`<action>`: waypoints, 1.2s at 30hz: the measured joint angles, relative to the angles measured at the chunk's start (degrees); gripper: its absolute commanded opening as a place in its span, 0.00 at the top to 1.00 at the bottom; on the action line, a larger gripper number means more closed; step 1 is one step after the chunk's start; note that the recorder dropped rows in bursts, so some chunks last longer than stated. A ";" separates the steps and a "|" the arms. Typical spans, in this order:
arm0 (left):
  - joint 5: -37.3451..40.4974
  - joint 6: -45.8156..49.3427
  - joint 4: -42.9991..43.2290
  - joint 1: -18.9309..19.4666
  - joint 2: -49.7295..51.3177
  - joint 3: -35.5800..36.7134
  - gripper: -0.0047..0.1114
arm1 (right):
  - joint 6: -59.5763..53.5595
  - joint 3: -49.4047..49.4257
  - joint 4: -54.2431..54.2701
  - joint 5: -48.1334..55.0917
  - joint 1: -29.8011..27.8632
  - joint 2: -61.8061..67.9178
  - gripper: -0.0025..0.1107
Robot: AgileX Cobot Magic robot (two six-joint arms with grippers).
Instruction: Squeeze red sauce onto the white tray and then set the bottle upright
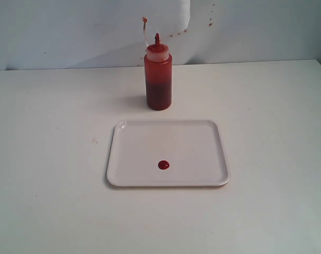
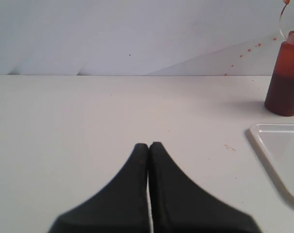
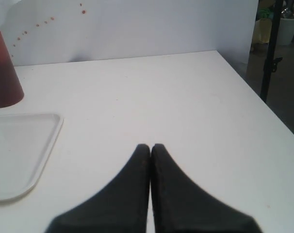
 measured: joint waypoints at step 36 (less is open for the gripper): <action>0.00 0.03 0.00 0.00 0.00 0.00 0.96 | 0.00 0.00 -4.34 0.11 0.00 -0.20 0.98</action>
